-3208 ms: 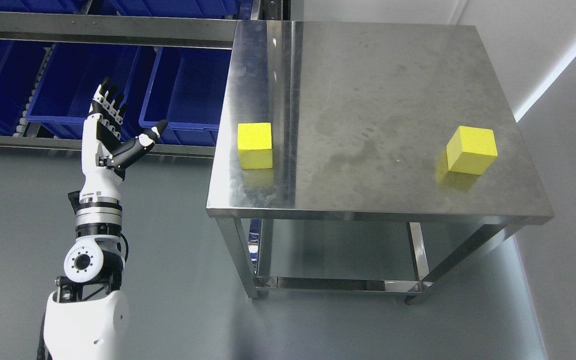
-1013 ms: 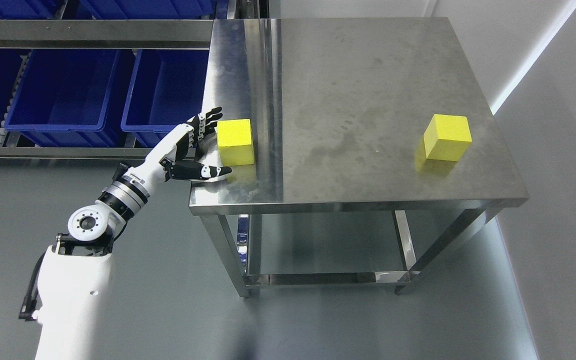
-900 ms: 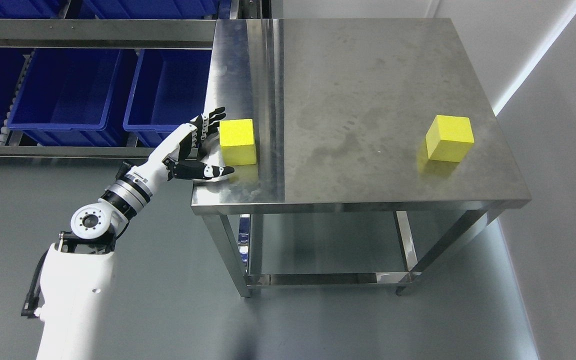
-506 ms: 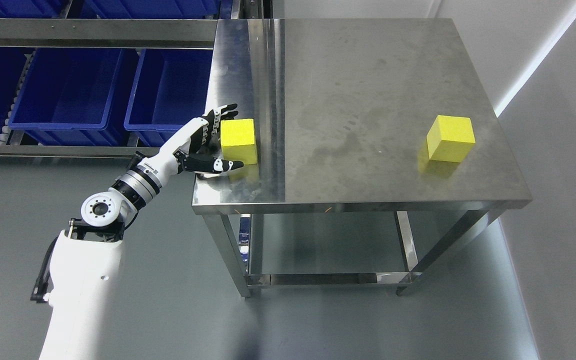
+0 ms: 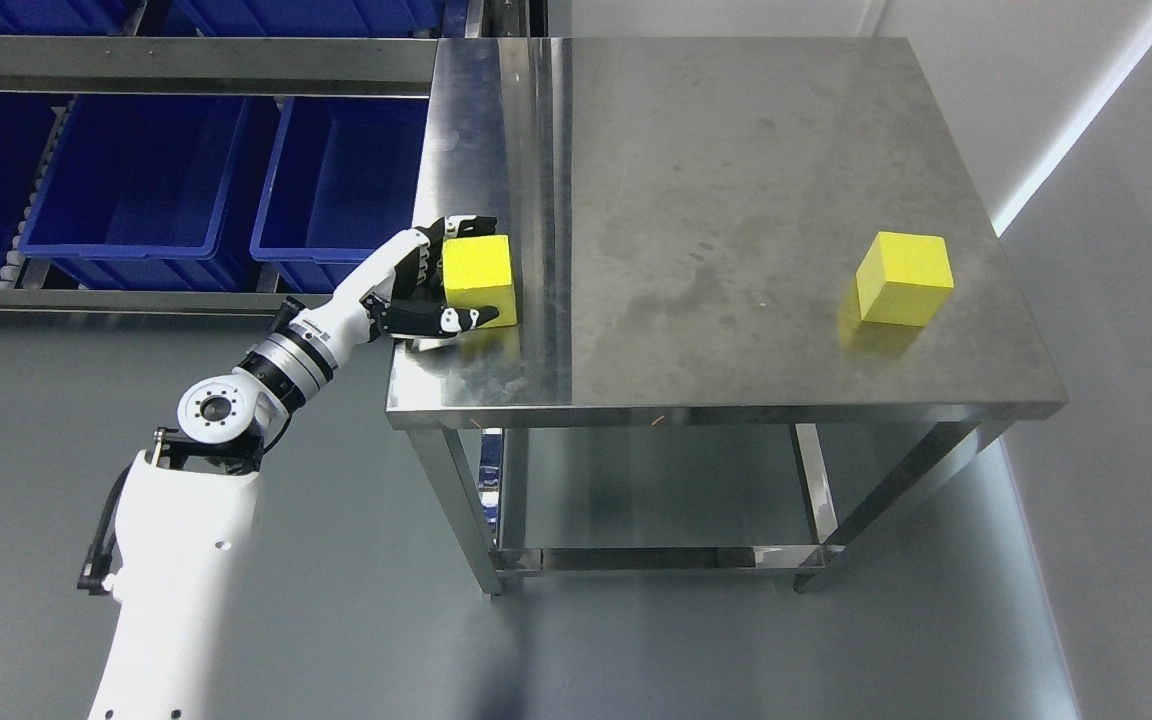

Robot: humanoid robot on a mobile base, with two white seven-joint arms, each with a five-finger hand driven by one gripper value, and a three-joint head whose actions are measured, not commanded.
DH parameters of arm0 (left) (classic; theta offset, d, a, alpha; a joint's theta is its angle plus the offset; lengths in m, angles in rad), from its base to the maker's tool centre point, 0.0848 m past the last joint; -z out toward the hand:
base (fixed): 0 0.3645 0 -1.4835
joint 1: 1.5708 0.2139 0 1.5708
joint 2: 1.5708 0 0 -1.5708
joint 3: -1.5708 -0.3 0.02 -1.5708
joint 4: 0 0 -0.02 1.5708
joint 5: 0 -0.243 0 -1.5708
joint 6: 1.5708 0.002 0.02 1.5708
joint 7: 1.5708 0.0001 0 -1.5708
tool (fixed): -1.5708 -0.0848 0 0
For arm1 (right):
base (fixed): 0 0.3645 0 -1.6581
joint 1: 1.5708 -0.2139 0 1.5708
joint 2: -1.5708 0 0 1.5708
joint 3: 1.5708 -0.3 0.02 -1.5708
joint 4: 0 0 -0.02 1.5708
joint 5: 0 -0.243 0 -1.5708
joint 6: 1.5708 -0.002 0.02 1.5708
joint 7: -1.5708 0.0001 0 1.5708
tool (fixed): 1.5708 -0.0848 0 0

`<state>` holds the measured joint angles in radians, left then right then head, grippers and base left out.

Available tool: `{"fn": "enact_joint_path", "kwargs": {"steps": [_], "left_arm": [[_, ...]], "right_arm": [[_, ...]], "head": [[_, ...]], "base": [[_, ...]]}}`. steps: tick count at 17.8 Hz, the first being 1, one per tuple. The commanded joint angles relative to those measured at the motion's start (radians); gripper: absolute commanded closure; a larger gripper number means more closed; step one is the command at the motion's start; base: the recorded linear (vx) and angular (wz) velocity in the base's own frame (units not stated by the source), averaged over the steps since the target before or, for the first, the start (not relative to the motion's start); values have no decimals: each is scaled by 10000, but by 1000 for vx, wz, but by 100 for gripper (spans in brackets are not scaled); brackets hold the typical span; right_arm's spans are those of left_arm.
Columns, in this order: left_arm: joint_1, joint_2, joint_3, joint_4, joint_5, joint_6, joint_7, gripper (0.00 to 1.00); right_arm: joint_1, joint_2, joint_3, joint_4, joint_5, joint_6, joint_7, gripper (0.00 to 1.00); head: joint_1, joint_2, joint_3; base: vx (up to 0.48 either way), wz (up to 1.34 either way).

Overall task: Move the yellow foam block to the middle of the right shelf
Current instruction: 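Lift the cube up off the table with the left hand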

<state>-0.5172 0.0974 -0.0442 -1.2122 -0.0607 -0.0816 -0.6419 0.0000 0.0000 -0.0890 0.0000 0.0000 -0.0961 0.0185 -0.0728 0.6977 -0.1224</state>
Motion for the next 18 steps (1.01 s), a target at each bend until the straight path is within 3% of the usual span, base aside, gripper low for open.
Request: {"fn": "enact_joint_path", "kwargs": {"steps": [1, 4, 7, 12, 18], "left_arm": [[17, -666, 884, 172, 529, -165, 7, 52], [-43, -799, 1116, 96, 958, -532, 22, 55], [-532, -799, 1865, 64, 1649, -2077, 388, 55], [-612, -799, 2190, 80, 2448, -3415, 3593, 55], [-350, -799, 2956, 64, 2448, -3632, 3734, 55]], "right_arm": [[-30, -175, 0, -175, 0, -5, -1, 0], [-30, -175, 0, -175, -15, -5, -1, 0], [-15, -175, 0, -175, -15, -5, -1, 0], [-30, -175, 0, -175, -15, -5, -1, 0], [-15, -175, 0, -175, -15, -5, -1, 0]], "head": [[0, 0, 0], [0, 0, 0], [0, 0, 0], [0, 0, 0], [0, 0, 0]], "base": [[0, 0], [0, 0], [2, -16], [0, 0], [0, 0]]}}
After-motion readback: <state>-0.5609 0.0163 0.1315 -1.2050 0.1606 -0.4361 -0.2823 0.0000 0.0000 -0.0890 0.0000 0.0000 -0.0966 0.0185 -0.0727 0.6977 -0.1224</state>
